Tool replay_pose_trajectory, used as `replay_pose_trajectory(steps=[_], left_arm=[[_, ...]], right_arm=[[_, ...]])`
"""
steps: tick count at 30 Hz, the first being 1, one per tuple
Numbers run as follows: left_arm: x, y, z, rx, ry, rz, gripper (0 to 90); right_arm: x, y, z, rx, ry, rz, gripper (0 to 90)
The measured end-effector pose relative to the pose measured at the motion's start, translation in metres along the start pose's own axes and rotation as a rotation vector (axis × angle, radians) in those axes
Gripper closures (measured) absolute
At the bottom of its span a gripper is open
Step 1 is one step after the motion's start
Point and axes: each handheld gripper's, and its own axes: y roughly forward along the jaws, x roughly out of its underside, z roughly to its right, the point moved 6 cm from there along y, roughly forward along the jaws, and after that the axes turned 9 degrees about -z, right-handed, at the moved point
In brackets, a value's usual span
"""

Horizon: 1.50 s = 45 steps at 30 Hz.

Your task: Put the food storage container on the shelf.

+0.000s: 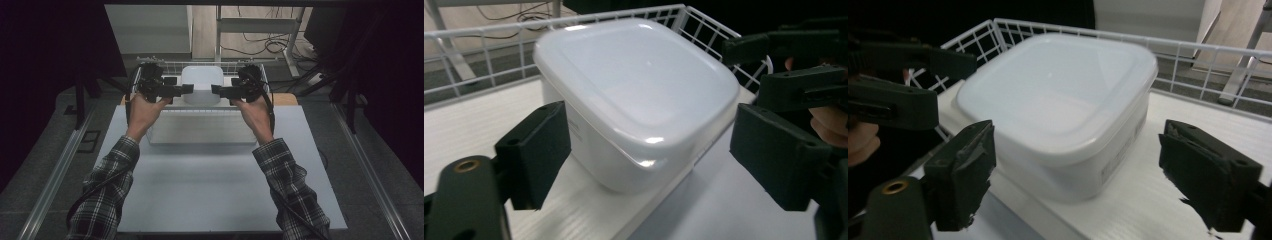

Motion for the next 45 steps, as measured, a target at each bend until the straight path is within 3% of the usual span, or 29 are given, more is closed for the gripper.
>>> replay_pose_trajectory(steps=[4, 7, 15, 26, 37, 45], left_arm=[[0.010, -0.001, 0.006, 0.025, 0.030, -0.003, 14.0], [0.017, -0.002, 0.008, 0.018, 0.061, -0.003, 12.1], [0.032, -0.008, 0.012, 0.005, 0.082, 0.030, 7.8], [0.059, -0.006, 0.022, -0.020, 0.142, 0.017, 5.5], [0.083, -0.001, 0.038, 0.004, 0.171, 0.014, 4.6], [0.098, 0.003, 0.046, 0.009, 0.185, -0.004, 4.4]], right_arm=[[0.012, -0.001, -0.004, 0.008, -0.042, -0.009, 10.6], [0.021, 0.000, -0.004, 0.001, -0.055, -0.010, 9.5], [0.037, -0.004, -0.008, -0.013, -0.075, -0.007, 6.4], [0.053, -0.013, -0.014, -0.021, -0.110, -0.002, 4.7], [0.072, -0.018, -0.022, -0.017, -0.162, -0.013, 3.6], [0.086, -0.019, -0.026, -0.023, -0.174, -0.018, 2.9]])
